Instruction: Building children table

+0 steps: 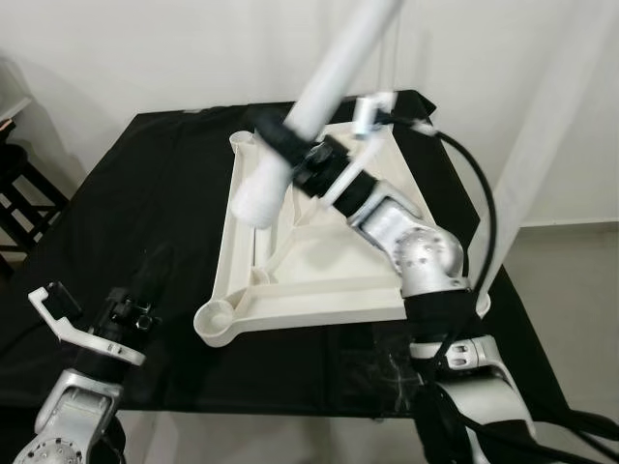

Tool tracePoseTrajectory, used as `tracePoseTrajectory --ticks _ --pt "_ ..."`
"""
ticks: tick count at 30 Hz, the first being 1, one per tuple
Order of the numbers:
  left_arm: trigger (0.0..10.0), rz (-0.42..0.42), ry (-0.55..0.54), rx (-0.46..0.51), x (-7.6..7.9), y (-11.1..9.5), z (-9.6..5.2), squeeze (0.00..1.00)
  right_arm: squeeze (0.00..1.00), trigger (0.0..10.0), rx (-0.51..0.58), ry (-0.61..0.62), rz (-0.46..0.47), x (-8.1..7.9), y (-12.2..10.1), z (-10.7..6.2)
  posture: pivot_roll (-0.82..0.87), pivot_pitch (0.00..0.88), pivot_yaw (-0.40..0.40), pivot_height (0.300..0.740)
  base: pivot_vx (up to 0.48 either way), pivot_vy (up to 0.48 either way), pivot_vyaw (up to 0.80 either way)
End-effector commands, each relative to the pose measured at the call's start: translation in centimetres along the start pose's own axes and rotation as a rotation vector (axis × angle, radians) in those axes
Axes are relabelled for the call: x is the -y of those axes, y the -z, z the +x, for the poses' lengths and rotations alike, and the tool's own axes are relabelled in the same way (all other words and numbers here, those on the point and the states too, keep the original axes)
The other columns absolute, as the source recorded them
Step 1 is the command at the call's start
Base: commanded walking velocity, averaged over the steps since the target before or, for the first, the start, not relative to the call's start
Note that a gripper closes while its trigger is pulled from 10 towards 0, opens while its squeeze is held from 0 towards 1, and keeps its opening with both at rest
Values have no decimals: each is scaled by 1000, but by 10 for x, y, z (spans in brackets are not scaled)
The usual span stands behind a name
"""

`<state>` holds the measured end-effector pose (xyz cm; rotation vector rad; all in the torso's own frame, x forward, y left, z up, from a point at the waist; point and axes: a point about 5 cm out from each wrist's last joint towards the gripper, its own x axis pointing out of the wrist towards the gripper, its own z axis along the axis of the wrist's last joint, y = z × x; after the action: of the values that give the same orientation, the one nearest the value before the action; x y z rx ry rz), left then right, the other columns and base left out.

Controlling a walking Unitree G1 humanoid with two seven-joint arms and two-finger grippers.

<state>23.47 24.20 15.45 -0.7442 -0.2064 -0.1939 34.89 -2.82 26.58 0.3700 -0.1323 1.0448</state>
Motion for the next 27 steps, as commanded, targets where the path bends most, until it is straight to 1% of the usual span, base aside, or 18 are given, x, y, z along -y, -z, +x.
tracePoseTrajectory --ticks 1,2,3,4,6,9,10,11,13,14,16,17,19,23,24,25,26,27 --pt "10000 175 -138 -53 -8 5 5 0 0 10000 -143 64 -188 4 24 0 -17 71 49 740 0 0 0" --pt "10000 223 -142 -81 -3 11 11 0 0 10000 -178 74 -236 6 31 -4 -21 76 51 740 0 0 0" --pt "10000 247 -137 -102 1 15 14 0 0 10000 -194 74 -261 7 35 -7 -21 78 53 740 0 0 0" --pt "10000 247 -137 -102 1 15 14 0 0 10000 -194 74 -261 7 35 -7 -21 78 53 740 0 0 0" --pt "10000 331 -142 -200 10 31 23 0 0 10000 -211 51 -285 4 42 -15 -27 86 58 740 0 240 0" --pt "10000 354 -130 -223 14 37 26 0 0 10000 -215 40 -296 3 45 -19 -27 86 58 740 0 480 0" --pt "10000 389 -102 -242 21 43 30 0 0 10000 -222 24 -307 1 48 -23 -29 93 63 740 0 480 0" --pt "10000 389 -102 -242 21 43 30 0 0 10000 -222 24 -307 1 48 -23 -29 93 63 740 0 480 0" --pt "10000 426 -24 -262 39 57 36 0 0 10000 -224 -20 -308 -3 54 -32 -30 108 76 740 0 480 0" --pt "10000 426 -24 -262 39 57 36 0 0 10000 -224 -20 -308 -3 54 -32 -30 108 76 740 0 480 0" --pt "10000 482 17 -274 50 67 39 0 0 10000 -215 -51 -315 -7 57 -36 -29 120 83 740 0 480 0" --pt "10000 501 27 -278 53 69 39 0 0 10000 -212 -58 -319 -9 58 -37 -29 120 83 740 0 480 0" --pt "10000 538 29 -284 54 71 39 0 0 10000 -195 -82 -315 -12 58 -39 -19 138 91 740 0 480 0" --pt "10000 544 24 -283 53 70 39 0 0 10000 -187 -93 -309 -14 58 -39 -19 138 91 740 0 480 0" --pt "10000 579 6 -273 50 68 39 0 0 10000 -180 -109 -308 -16 57 -40 -18 146 100 740 0 0 0" --pt "10000 579 6 -273 50 68 39 0 0 10000 -180 -109 -308 -16 57 -40 -18 146 100 740 0 0 0" --pt "10000 614 1 -264 49 65 37 0 0 10000 -175 -127 -304 -18 56 -41 -14 154 101 740 0 0 0" --pt "10000 614 1 -264 49 65 37 0 0 10000 -175 -127 -304 -18 56 -41 -14 154 101 740 0 0 0"
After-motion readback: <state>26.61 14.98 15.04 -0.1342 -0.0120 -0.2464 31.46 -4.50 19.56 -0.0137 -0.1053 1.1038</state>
